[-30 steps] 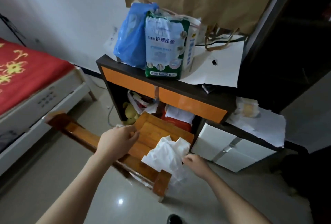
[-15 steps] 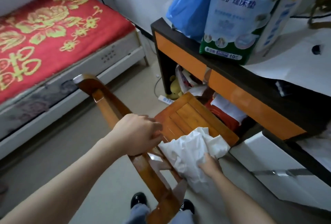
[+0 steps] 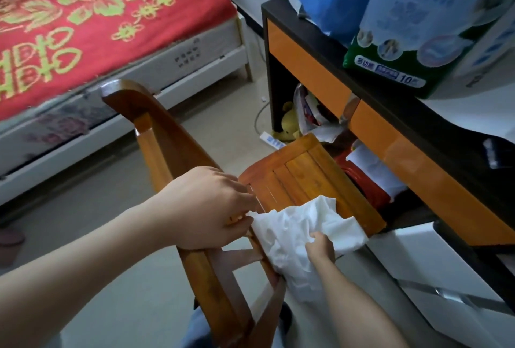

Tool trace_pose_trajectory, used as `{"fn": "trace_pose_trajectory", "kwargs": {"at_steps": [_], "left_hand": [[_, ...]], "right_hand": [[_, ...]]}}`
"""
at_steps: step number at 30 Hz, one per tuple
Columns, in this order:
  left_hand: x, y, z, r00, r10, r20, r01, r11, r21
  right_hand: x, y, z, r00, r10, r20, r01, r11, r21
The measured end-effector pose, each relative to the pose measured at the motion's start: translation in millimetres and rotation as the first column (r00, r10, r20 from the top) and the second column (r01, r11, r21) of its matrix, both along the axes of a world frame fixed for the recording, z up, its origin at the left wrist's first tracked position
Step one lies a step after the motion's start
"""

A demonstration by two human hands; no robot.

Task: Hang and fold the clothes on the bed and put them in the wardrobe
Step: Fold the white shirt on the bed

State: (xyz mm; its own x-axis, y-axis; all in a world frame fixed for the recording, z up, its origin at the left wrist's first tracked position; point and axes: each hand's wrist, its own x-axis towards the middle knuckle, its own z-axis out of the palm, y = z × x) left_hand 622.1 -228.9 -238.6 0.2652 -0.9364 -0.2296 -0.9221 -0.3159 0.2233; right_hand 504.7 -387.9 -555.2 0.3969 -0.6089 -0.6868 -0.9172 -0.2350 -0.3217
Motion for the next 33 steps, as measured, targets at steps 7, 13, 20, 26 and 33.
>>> {"fn": "trace_pose_trajectory", "kwargs": {"at_steps": [7,13,20,26,33], "left_hand": [[1.6,-3.7,-8.4,0.996,0.0,0.093,-0.011,0.993,0.119],[2.5,-0.2,-13.2,0.989,0.104,0.106,-0.101,0.994,-0.028],[4.7,4.3,-21.1,0.967,0.251,-0.055,-0.256,0.921,-0.293],[11.9,3.6,1.2,0.807,0.33,-0.489,-0.55,0.721,-0.421],[29.0,-4.3,60.5,0.766,0.228,-0.601,-0.61,0.553,-0.568]], "right_hand": [[35.4,-40.5,123.7,0.868,-0.046,0.495,0.037,0.999,0.028],[42.1,-68.7,275.1,0.619,0.164,0.768,-0.037,0.983,-0.18],[41.6,-44.6,402.2,0.411,0.234,0.881,0.061,0.957,-0.283],[38.0,-9.4,488.6,0.262,0.328,0.907,0.143,0.917,-0.373],[54.2,35.2,545.2,0.152,0.378,0.913,0.167,0.901,-0.4]]}}
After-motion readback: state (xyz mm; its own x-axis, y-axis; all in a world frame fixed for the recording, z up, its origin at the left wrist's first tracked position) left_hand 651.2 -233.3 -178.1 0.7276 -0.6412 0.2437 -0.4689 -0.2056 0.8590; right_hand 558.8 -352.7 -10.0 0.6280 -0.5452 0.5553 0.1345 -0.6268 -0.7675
